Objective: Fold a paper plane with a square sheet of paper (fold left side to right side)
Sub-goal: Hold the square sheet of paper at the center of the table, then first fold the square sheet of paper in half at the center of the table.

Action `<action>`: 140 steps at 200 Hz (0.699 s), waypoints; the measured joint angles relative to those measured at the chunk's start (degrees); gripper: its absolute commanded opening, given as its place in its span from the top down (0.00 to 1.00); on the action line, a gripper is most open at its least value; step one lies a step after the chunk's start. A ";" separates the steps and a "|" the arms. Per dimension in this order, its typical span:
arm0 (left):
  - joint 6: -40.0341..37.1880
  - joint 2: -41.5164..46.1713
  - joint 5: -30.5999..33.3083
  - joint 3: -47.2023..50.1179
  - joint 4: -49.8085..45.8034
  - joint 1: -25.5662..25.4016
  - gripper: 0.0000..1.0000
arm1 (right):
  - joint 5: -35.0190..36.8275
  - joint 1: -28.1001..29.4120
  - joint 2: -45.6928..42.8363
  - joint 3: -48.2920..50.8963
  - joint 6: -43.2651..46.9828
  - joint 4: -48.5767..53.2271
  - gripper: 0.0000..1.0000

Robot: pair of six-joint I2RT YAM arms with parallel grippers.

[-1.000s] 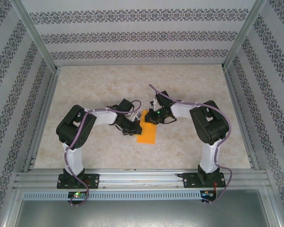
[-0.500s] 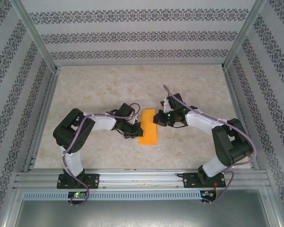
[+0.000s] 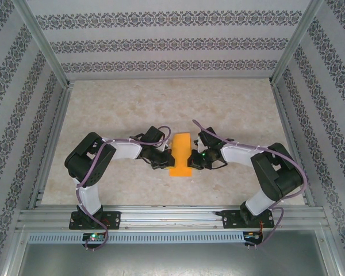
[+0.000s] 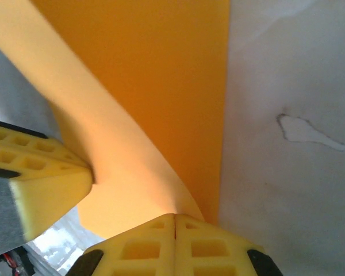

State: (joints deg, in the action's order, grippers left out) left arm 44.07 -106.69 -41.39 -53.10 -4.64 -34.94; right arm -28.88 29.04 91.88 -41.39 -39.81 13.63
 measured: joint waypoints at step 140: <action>-0.74 -3.56 0.92 -9.25 -1.66 2.45 0.95 | 3.72 1.03 1.73 -3.48 2.84 5.84 1.00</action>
State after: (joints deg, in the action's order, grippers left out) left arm 43.33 -110.26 -40.47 -62.35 -6.31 -32.49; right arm -25.17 30.06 93.60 -44.86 -36.97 19.46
